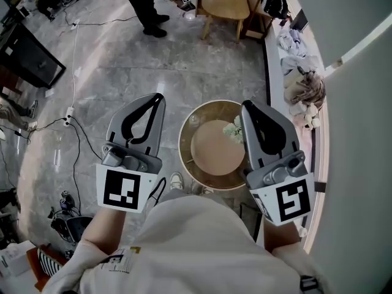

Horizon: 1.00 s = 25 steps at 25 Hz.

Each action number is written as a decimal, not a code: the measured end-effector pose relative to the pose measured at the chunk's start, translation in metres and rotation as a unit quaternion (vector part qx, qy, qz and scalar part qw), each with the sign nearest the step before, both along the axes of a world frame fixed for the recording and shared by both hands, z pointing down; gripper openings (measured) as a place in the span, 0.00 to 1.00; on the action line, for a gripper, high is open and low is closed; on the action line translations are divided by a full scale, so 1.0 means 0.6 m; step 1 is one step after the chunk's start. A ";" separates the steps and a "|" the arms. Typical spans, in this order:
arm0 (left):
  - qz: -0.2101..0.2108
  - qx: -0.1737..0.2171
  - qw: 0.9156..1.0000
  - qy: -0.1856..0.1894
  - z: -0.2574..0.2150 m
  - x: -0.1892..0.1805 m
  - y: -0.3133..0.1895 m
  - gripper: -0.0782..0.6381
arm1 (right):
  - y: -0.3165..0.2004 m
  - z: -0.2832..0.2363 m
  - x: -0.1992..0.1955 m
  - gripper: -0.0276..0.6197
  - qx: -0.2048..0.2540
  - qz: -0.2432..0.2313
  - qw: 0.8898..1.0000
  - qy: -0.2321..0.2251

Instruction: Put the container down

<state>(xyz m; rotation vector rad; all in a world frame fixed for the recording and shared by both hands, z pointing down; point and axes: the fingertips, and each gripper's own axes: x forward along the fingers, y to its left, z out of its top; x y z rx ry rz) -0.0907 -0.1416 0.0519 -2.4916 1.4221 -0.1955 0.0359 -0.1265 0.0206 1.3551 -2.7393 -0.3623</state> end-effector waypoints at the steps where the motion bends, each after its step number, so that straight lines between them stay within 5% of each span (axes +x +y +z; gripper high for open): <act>1: -0.003 -0.001 1.000 -0.005 0.004 0.001 0.003 0.12 | 0.003 0.003 0.000 0.05 -0.002 -0.001 1.000 0.000; 9: 0.004 -0.024 1.000 0.009 0.020 0.010 0.028 0.12 | 0.012 0.050 0.012 0.05 -0.042 0.022 0.999 -0.001; 25: -0.004 -0.044 0.999 0.010 0.047 0.016 0.064 0.12 | 0.048 0.058 0.020 0.05 -0.039 0.002 0.999 -0.001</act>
